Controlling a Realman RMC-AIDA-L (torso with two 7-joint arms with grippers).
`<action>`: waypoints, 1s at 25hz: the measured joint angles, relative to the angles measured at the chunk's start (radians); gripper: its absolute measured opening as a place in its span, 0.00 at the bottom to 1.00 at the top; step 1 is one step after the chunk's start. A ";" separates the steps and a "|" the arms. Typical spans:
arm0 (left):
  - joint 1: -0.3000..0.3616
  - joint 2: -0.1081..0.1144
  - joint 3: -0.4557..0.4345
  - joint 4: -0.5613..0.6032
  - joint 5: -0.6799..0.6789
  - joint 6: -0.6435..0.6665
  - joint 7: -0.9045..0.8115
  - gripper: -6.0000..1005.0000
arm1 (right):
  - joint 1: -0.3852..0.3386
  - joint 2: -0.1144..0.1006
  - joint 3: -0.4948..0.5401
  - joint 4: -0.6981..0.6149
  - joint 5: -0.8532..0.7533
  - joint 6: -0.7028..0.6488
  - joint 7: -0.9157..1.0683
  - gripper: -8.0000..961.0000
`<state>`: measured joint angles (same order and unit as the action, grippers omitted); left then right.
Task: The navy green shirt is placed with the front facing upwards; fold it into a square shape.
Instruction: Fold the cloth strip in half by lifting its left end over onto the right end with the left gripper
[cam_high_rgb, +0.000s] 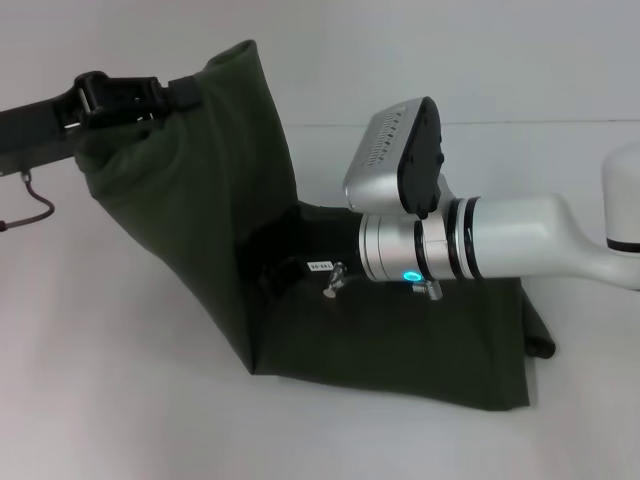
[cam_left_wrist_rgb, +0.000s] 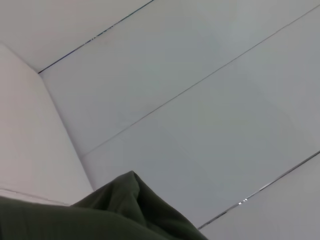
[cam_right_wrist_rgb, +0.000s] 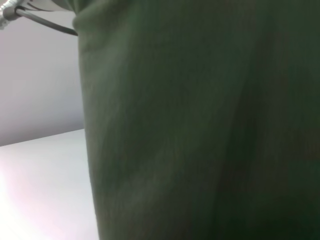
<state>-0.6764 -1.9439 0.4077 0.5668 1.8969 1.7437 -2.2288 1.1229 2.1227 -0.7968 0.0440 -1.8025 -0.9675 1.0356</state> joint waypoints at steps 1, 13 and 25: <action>0.000 -0.001 0.002 0.000 0.001 -0.005 0.001 0.06 | -0.007 0.000 0.002 0.000 0.000 0.000 0.000 0.01; 0.001 -0.039 0.092 -0.014 0.004 -0.099 0.011 0.06 | -0.266 -0.022 0.124 -0.098 0.000 -0.091 0.053 0.01; -0.028 -0.143 0.145 -0.025 -0.001 -0.218 0.062 0.06 | -0.597 -0.039 0.232 -0.353 0.180 -0.251 0.232 0.04</action>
<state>-0.7041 -2.0868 0.5531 0.5415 1.8960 1.5259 -2.1669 0.5255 2.0834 -0.5645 -0.3085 -1.6222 -1.2181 1.2672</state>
